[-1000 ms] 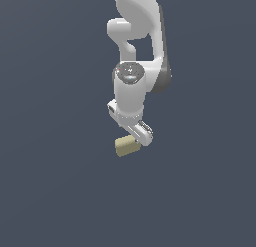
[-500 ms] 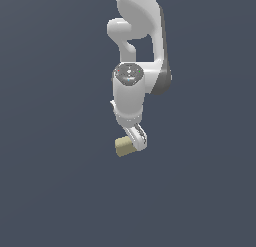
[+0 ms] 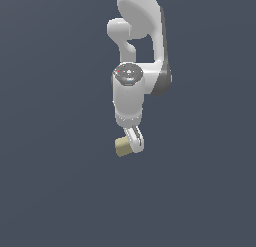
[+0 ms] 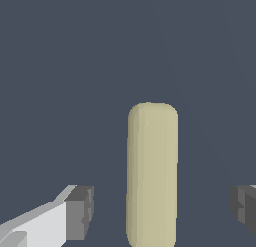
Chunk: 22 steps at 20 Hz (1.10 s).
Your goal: Pick up the object and move it to a goal position.
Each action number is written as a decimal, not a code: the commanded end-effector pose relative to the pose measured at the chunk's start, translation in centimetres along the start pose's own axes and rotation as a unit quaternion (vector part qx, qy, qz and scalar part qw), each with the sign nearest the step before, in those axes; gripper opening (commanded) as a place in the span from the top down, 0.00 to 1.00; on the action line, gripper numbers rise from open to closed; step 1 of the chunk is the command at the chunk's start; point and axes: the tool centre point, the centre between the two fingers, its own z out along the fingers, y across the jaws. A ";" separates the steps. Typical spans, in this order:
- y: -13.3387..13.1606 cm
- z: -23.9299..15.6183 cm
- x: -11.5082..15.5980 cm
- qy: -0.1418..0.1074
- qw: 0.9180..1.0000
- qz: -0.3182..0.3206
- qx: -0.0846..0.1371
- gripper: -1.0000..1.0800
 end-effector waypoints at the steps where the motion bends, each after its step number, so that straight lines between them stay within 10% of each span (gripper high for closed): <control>1: 0.0 0.0 0.0 0.000 1.000 0.008 0.000 0.04; 22: 0.0 5.0 0.0 0.000 1.000 0.009 0.000 0.04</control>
